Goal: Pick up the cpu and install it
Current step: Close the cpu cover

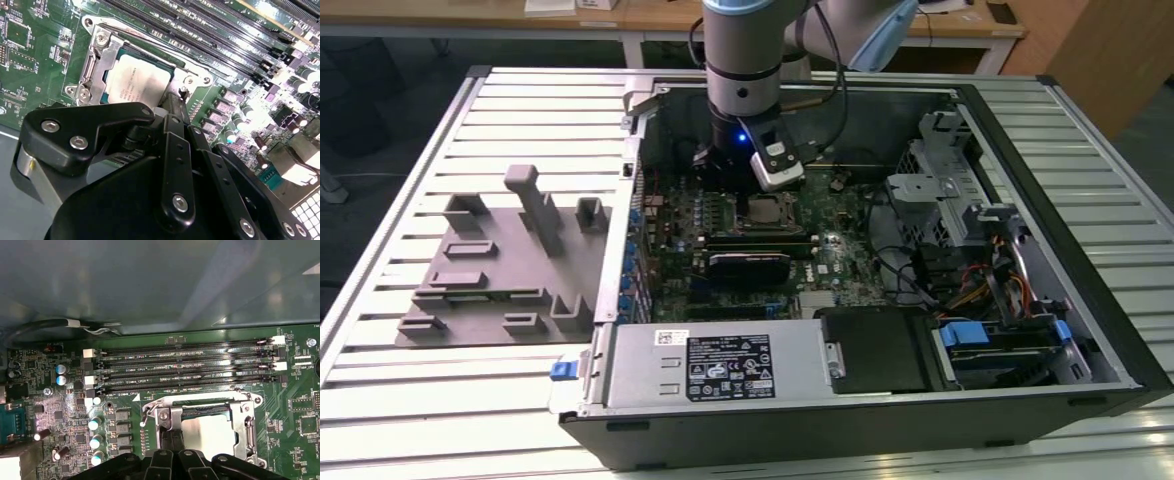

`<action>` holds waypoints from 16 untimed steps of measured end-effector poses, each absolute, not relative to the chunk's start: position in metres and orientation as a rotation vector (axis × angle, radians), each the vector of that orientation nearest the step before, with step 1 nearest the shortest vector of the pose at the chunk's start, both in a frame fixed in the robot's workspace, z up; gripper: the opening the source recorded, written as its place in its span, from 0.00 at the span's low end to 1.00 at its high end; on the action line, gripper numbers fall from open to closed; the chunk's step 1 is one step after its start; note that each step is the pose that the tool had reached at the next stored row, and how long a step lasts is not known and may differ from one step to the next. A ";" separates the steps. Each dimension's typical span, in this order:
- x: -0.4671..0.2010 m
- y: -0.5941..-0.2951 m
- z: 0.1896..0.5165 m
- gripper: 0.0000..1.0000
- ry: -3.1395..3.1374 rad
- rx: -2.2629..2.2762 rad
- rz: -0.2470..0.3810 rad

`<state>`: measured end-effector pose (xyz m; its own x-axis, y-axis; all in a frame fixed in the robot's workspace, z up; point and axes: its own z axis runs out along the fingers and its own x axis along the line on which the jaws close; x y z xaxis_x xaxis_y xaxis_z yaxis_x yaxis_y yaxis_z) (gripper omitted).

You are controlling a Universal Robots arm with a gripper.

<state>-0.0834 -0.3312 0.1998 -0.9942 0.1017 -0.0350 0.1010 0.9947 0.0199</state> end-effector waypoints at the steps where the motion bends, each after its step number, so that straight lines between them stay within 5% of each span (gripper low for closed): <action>1: -0.083 -0.331 0.200 0.11 3.101 0.158 0.028; 16: -0.080 -0.331 0.199 0.11 3.102 0.153 0.028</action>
